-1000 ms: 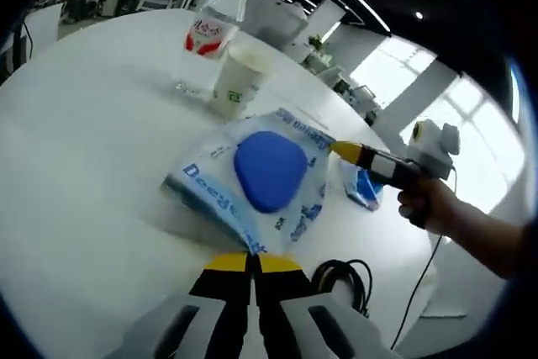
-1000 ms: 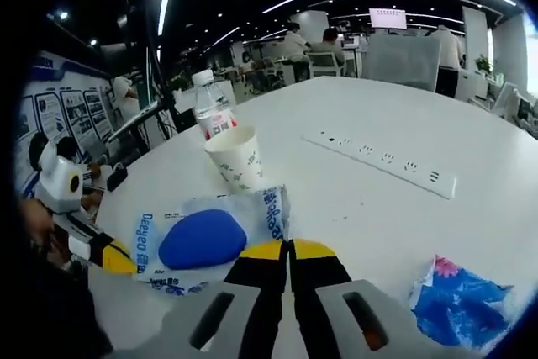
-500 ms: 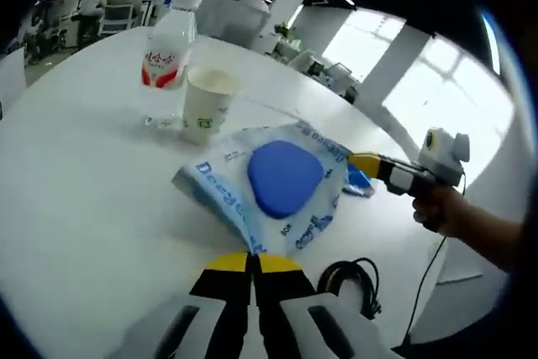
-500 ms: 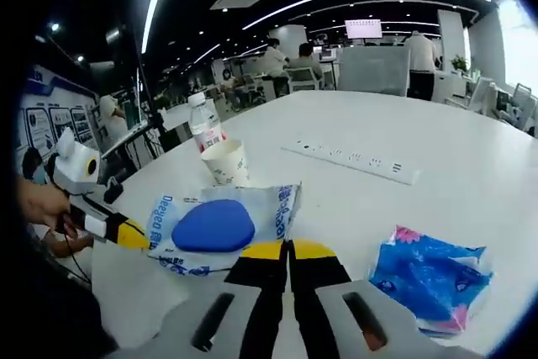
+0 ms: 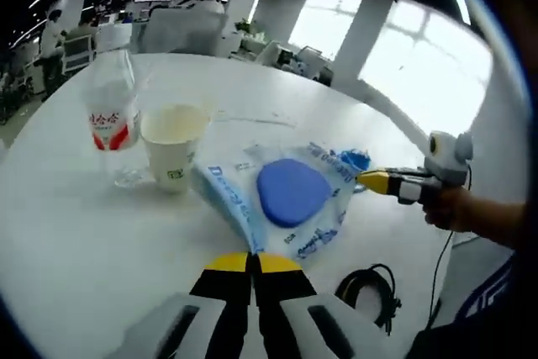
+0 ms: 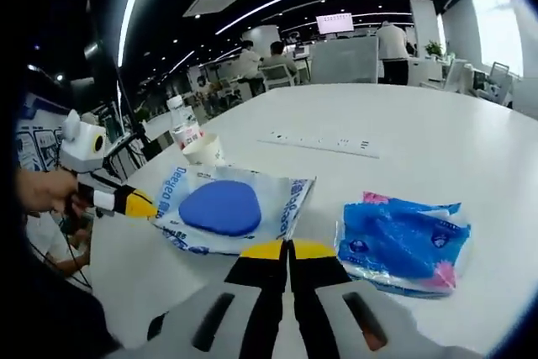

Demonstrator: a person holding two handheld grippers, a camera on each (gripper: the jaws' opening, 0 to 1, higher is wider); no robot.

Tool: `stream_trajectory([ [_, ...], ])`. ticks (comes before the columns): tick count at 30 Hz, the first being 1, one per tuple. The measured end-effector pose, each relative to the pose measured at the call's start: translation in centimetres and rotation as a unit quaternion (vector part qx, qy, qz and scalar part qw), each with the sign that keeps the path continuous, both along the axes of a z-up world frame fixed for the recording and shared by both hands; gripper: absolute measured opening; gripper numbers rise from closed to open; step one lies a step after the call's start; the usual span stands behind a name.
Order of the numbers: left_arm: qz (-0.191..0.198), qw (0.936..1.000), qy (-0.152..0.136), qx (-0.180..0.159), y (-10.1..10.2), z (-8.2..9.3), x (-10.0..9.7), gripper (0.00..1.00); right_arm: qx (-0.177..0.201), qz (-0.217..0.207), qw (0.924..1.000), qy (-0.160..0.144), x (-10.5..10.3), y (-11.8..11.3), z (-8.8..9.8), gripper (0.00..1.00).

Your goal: Arrange the tabletop items into an orderly group along one side of the table until the central work area is clear of visible clutter.

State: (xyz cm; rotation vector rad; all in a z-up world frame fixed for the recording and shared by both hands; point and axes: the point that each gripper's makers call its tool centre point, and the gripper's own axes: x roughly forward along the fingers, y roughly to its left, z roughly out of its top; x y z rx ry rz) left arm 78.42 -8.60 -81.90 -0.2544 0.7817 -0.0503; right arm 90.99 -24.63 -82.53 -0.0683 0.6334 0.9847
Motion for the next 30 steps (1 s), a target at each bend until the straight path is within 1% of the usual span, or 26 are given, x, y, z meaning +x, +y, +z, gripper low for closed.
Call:
stream_trajectory([
  [4, -0.013, 0.9999, -0.001, 0.009, 0.0, 0.2, 0.7, 0.0, -0.01, -0.005, 0.9999, 0.008, 0.1, -0.5, -0.9, 0.0],
  [5, -0.027, 0.9995, 0.0, 0.019, -0.1, 0.0, 1.1, 0.0, -0.014, -0.006, 0.9998, 0.011, 0.0, -0.7, -1.1, 0.0],
  [7, -0.031, 0.9994, 0.002, 0.018, -0.1, -0.2, 1.5, 0.0, -0.023, -0.003, 0.9997, 0.011, -0.2, -1.0, -1.4, 0.0],
  [9, -0.041, 0.9989, 0.003, 0.024, -0.1, -0.5, 2.1, 0.0, -0.025, -0.007, 0.9996, 0.015, -0.1, -1.4, -1.7, 0.0],
  [16, -0.066, 0.9971, 0.01, 0.035, 0.2, -1.6, 3.9, 0.0, -0.025, -0.018, 0.9994, 0.016, 0.2, -2.0, -1.7, 0.0],
  [17, -0.071, 0.9965, 0.008, 0.042, 0.4, -1.7, 4.3, 0.0, -0.026, -0.017, 0.9994, 0.016, 0.2, -1.9, -1.7, 0.0],
  [22, -0.07, 0.9964, 0.014, 0.045, 1.2, -2.3, 5.2, 0.0, -0.028, -0.019, 0.9993, 0.014, 0.5, -1.4, -1.8, 0.0],
  [28, -0.057, 0.9968, 0.02, 0.052, 2.5, -3.2, 6.1, 0.0, -0.032, -0.016, 0.9993, 0.013, 1.0, -0.5, -2.1, 0.0],
  [30, -0.06, 0.9958, 0.018, 0.067, 2.7, -3.3, 6.4, 0.0, -0.034, -0.016, 0.9992, 0.012, 1.2, -0.2, -2.2, 0.0],
])
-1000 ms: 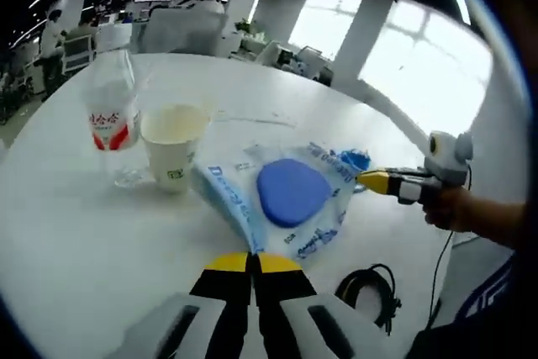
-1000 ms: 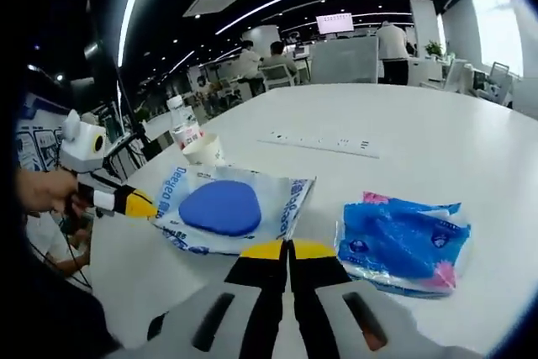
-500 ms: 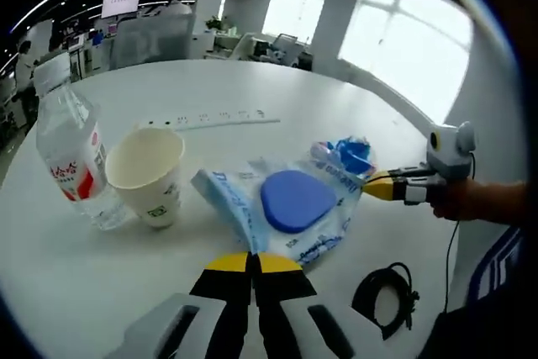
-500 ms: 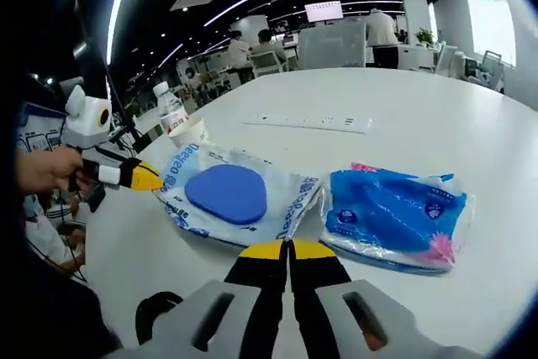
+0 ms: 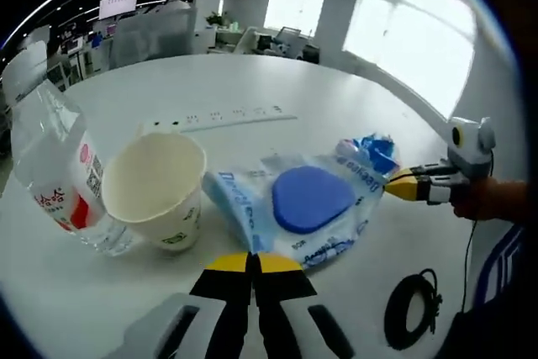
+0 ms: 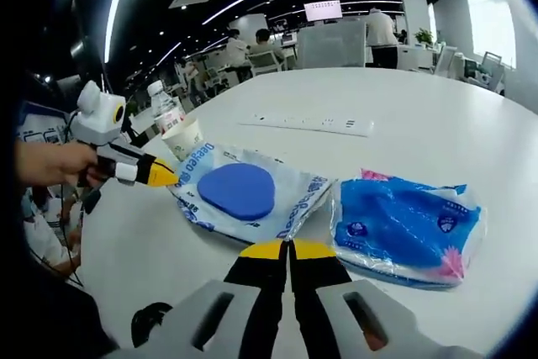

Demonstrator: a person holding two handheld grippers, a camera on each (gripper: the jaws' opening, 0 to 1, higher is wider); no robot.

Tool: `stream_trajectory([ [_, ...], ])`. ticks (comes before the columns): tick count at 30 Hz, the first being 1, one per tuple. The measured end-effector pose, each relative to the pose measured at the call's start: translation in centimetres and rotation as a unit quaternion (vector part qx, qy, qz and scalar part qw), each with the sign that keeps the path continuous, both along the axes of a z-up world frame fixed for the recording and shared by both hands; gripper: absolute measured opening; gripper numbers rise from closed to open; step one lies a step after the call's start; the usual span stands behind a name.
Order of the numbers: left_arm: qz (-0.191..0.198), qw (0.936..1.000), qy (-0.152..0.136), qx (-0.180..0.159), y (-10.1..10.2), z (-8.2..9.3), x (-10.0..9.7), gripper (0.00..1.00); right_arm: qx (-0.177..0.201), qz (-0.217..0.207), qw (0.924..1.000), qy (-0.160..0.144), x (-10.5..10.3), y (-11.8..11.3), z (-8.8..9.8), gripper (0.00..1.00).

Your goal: Arrange the tabletop items into an orderly group along one side of the table until the central work area is clear of visible clutter.

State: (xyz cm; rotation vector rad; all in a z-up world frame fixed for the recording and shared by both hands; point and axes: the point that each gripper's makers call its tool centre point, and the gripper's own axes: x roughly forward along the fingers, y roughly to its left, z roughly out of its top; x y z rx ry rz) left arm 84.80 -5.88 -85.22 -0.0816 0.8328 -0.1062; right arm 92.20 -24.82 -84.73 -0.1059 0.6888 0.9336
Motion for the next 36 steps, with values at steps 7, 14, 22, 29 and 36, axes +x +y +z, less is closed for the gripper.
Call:
stream_trajectory([
  [7, 0.006, 0.9999, -0.002, 0.015, 0.6, -0.5, 0.7, 0.0, -0.008, -0.003, 1.0, 0.001, 0.7, 0.6, -0.6, 0.0],
  [14, 0.008, 0.9996, -0.001, 0.029, 0.6, -0.8, 0.8, 0.0, -0.018, -0.006, 0.9998, 0.004, 0.8, 0.5, -1.3, 0.0],
  [22, 0.008, 0.9993, -0.002, 0.037, 0.8, -1.3, 1.2, 0.01, -0.026, -0.002, 0.9996, 0.007, 0.7, 0.1, -1.7, 0.0],
  [29, 0.016, 0.9993, -0.009, 0.031, 0.7, -0.9, 0.7, 0.04, -0.019, -0.003, 0.9998, 0.007, 0.2, -0.2, -1.3, 0.07],
  [36, 0.03, 0.9993, -0.018, 0.017, 0.7, -0.3, 0.1, 0.06, -0.007, 0.0, 0.9999, 0.01, -0.7, -0.1, -0.7, 0.11],
])
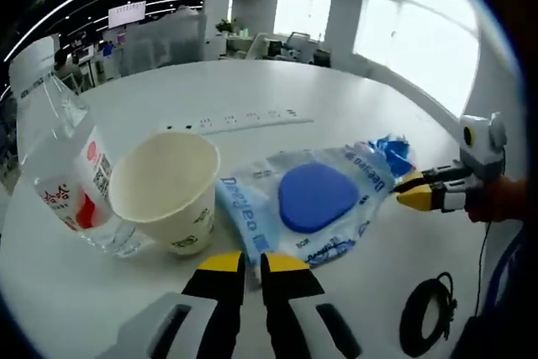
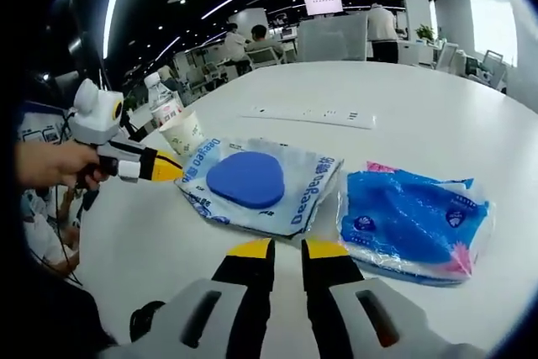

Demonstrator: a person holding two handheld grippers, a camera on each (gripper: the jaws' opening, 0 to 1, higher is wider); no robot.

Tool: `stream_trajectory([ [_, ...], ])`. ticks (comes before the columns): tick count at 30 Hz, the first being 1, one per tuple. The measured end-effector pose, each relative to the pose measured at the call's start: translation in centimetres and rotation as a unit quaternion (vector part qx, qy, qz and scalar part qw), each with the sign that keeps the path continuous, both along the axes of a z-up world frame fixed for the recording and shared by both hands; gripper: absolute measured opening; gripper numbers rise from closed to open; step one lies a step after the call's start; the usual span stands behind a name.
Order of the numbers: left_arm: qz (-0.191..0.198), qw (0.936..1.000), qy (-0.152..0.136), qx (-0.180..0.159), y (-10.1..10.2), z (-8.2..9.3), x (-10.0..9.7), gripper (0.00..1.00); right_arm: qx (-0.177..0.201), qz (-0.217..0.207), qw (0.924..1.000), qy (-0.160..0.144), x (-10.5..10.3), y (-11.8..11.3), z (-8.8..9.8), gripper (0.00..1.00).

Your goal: Arrange the tabletop items into an orderly group along one side of the table until the central work area is clear of visible clutter.

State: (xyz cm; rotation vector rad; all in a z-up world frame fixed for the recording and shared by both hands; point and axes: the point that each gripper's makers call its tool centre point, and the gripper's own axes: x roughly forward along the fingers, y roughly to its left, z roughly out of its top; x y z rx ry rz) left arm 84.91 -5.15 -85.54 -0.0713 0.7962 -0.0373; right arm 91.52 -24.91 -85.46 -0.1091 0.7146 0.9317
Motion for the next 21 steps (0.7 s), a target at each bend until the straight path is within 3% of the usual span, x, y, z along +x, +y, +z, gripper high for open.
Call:
stream_trajectory([
  [9, 0.006, 0.9998, -0.01, -0.017, -1.1, 1.3, -1.6, 0.19, 0.01, 0.024, 0.9997, -0.007, -2.3, 0.2, 1.2, 0.25],
  [12, 0.001, 0.9997, -0.011, -0.024, -2.1, 1.7, -2.4, 0.24, 0.009, 0.028, 0.9995, -0.01, -3.1, -0.1, 2.0, 0.29],
  [21, -0.032, 0.9985, -0.007, -0.044, -6.3, 2.0, -5.6, 0.3, -0.003, 0.036, 0.9993, -0.006, -6.4, -1.2, 1.2, 0.39],
])
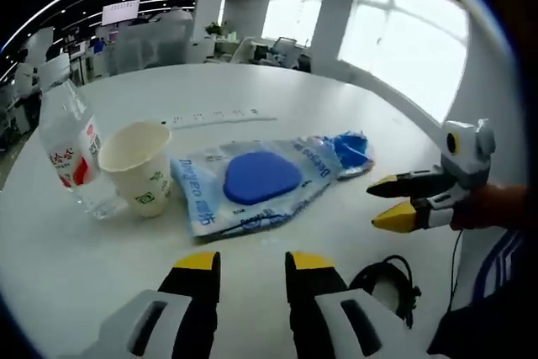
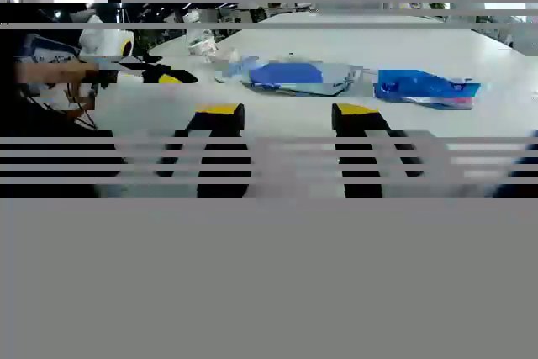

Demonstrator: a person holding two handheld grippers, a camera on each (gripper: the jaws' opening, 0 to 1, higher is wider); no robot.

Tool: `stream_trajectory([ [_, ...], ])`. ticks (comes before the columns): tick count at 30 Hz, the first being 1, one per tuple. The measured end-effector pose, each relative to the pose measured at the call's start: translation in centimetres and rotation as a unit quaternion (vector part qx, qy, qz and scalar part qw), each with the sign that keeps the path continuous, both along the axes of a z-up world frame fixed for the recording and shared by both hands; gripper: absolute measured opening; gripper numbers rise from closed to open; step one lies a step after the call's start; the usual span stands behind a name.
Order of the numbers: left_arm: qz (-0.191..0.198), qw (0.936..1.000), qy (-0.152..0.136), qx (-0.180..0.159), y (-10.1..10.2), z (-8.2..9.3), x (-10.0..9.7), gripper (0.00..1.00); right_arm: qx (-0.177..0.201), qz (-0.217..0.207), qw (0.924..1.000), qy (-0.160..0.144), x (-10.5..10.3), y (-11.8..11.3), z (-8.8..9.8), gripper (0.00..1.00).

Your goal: Arrange the tabletop items into an orderly group along one side of the table until the central work area is clear of visible clutter.

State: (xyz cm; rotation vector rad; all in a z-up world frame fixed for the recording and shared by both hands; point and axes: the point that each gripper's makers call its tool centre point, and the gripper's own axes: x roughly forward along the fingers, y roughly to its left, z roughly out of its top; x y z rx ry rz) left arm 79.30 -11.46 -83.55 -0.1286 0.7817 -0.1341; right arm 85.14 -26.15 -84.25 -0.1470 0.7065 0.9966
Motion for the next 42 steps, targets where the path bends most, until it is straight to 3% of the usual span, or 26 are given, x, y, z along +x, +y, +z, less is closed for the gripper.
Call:
stream_trajectory([
  [11, -0.044, 0.9984, 0.021, -0.03, -5.6, -1.0, -3.4, 0.33, -0.035, 0.019, 0.9992, 0.006, -4.4, -1.3, -0.4, 0.37],
  [22, -0.062, 0.9962, 0.033, -0.051, -9.2, -1.6, -5.1, 0.33, -0.065, 0.015, 0.9976, 0.016, -7.0, -2.9, -1.7, 0.32],
  [30, -0.066, 0.9955, 0.045, -0.052, -10.5, -2.8, -5.6, 0.31, -0.083, 0.014, 0.9963, 0.013, -8.1, -3.2, -2.9, 0.25],
  [34, -0.069, 0.9952, 0.051, -0.047, -11.2, -3.3, -5.7, 0.28, -0.096, -0.004, 0.9953, 0.01, -8.7, -3.4, -2.5, 0.19],
  [42, -0.063, 0.9964, 0.054, -0.019, -10.7, -4.0, -5.9, 0.19, -0.107, -0.033, 0.9935, 0.019, -8.9, -3.9, -3.5, 0.15],
])
